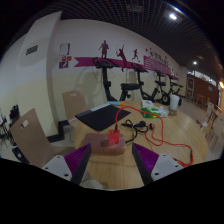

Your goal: Unplug charger

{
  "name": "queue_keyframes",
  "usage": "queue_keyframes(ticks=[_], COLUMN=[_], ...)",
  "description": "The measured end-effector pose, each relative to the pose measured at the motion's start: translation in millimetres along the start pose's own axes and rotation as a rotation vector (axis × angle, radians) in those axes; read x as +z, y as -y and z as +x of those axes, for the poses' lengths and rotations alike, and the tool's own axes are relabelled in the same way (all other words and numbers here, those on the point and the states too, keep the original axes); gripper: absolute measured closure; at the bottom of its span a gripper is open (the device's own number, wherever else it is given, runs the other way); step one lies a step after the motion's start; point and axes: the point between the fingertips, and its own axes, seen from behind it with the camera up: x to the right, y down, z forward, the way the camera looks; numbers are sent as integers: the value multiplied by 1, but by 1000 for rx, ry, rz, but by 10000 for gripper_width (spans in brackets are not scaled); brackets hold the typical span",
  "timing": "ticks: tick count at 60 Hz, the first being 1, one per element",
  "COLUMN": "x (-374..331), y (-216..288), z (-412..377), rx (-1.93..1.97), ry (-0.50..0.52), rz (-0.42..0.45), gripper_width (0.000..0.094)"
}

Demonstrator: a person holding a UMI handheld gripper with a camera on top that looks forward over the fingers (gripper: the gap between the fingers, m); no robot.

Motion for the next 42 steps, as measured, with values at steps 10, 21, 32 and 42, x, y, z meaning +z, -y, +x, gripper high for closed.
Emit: queue_keyframes(ticks=[10, 21, 32, 42], x=[66, 115, 136, 142], y=[-5, -9, -11, -10], z=[1, 3, 2, 6], rx=[-8, 1, 4, -56], ry=[31, 31, 47, 28], rz=[-15, -43, -62, -57], gripper_width=[75, 84, 149, 684])
